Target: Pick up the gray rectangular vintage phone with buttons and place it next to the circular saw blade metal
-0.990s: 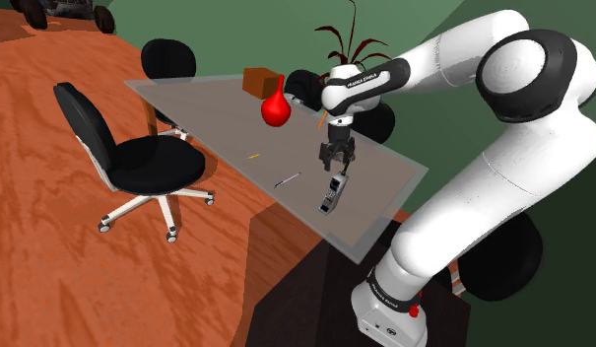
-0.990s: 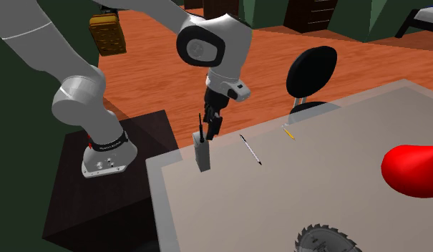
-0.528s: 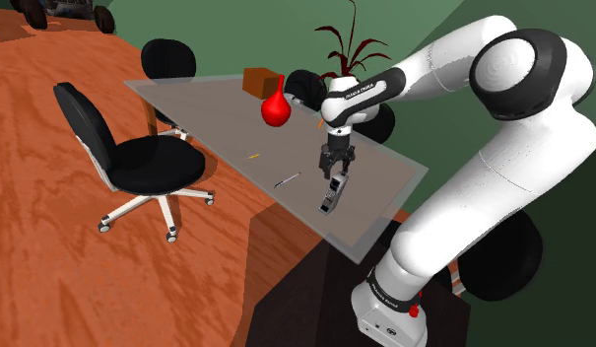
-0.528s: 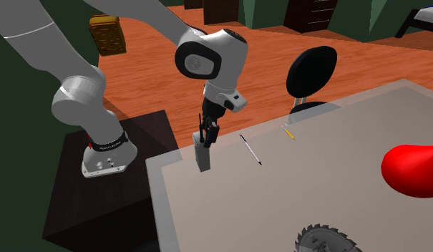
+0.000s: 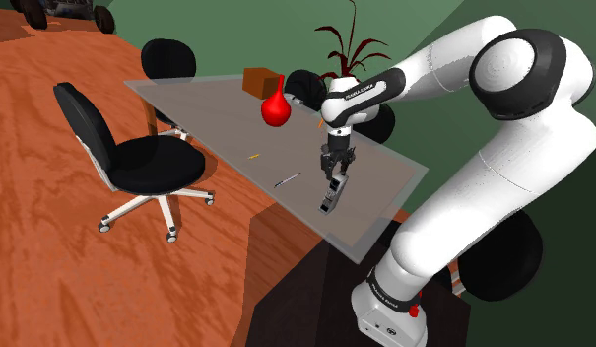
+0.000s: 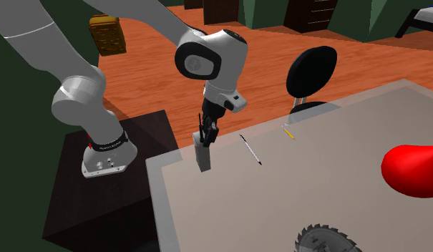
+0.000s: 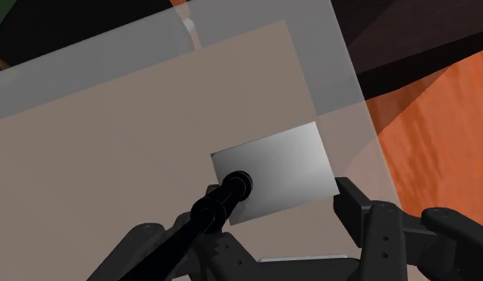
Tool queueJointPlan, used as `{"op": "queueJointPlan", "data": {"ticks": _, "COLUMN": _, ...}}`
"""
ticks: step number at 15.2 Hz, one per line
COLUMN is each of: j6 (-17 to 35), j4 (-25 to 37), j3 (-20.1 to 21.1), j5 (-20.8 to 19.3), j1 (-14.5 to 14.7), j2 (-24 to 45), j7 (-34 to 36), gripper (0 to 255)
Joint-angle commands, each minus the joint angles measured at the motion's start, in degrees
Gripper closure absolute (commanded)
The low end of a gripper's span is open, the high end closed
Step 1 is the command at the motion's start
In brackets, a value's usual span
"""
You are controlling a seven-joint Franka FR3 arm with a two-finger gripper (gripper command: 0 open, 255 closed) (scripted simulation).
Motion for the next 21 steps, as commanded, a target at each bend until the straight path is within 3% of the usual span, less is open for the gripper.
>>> {"op": "queueJointPlan", "data": {"ticks": 1, "j6": -0.01, "j4": -0.03, "j3": 0.00, "j5": 0.00, "j1": 0.00, "j2": 0.02, "j7": 0.00, "gripper": 255}}
{"op": "queueJointPlan", "data": {"ticks": 8, "j6": 0.01, "j4": -0.03, "j3": -0.01, "j5": 0.00, "j1": -0.01, "j2": 0.03, "j7": 0.00, "gripper": 255}}
{"op": "queueJointPlan", "data": {"ticks": 21, "j6": -10.85, "j4": 5.34, "j3": 0.96, "j5": -0.30, "j1": 0.08, "j2": -5.55, "j7": -0.27, "gripper": 255}}
